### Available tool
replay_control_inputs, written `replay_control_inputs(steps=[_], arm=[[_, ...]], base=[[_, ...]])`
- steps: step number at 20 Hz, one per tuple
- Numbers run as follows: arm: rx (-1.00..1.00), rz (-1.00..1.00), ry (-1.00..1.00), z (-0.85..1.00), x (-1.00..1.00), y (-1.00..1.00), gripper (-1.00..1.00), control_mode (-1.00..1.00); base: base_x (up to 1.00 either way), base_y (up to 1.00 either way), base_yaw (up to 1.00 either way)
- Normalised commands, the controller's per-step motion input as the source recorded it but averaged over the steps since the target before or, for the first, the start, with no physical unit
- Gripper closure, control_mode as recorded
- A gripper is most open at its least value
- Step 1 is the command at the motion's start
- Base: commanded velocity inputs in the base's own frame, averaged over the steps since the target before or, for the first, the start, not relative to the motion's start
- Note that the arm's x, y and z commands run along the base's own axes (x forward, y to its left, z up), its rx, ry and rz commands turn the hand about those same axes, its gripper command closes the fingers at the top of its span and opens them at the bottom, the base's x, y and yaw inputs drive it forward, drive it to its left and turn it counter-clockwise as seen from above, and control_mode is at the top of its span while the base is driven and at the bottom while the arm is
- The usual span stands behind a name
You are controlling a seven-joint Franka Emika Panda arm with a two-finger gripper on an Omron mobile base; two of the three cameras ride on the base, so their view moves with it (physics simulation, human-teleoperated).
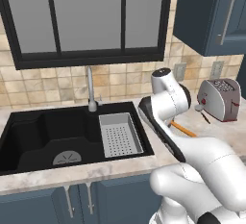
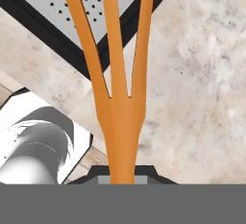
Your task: Organize the utensils by type. Pick up the wooden spoons from the counter and place them in the open cabinet. Then pick up the metallic utensils from the counter and place them in the open drawer.
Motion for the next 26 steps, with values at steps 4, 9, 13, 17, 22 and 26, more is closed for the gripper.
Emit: replay_control_inputs(steps=[4, 9, 13, 17, 22, 26], arm=[[0.0, 0.0, 0.0, 0.0, 0.0, 0.0, 1.0, -1.0], [0.0, 0.0, 0.0, 0.0, 0.0, 0.0, 1.0, 1.0], [0.0, 0.0, 0.0, 0.0, 0.0, 0.0, 1.0, 1.0], [0.0, 0.0, 0.0, 0.0, 0.0, 0.0, 1.0, 1.0], [0.0, 0.0, 0.0, 0.0, 0.0, 0.0, 1.0, 1.0], [0.0, 0.0, 0.0, 0.0, 0.0, 0.0, 1.0, 1.0]], base=[[0.0, 0.0, 0.0], [-0.41, 0.0, 0.0], [-0.78, 0.0, -0.07], [-0.91, 0.0, -0.18], [-0.99, 0.0, -0.14], [-1.0, 0.27, -0.14]])
